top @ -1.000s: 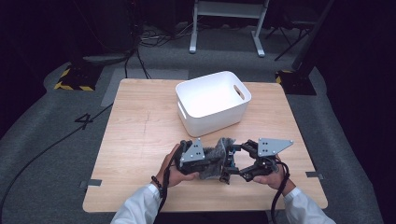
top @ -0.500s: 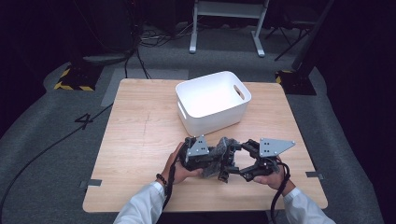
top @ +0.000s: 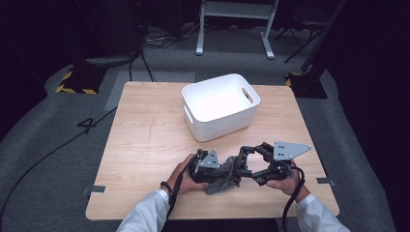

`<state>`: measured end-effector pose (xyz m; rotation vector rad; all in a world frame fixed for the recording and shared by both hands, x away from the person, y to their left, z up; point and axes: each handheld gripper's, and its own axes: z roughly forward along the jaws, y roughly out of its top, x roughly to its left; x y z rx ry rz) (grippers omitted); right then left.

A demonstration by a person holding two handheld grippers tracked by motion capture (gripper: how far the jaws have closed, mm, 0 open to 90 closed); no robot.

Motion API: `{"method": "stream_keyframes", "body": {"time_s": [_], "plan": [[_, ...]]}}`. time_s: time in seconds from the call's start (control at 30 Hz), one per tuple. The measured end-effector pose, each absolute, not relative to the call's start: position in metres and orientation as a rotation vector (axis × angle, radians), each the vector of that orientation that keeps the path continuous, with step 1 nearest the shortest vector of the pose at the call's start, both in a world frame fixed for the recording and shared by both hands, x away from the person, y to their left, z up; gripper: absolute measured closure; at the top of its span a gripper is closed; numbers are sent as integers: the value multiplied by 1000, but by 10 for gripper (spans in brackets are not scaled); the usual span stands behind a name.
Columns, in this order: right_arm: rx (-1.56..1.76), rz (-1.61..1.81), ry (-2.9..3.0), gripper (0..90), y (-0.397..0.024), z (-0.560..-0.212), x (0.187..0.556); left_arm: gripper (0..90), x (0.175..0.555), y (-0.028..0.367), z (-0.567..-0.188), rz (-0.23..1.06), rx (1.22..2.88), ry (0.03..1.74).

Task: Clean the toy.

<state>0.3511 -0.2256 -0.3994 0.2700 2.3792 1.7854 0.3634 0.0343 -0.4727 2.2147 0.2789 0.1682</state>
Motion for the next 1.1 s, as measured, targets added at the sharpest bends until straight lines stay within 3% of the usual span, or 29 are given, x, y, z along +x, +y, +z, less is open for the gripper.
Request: {"method": "stream_keyframes", "body": {"time_s": [0.57,1.1], "plan": [[327,1734,2367,264,-229,-403,356,722,335,48,-422,224,1948,228],[334,1746,2335,264,-235,-399,355,722,346,30,-462,187,2164,248]]}}
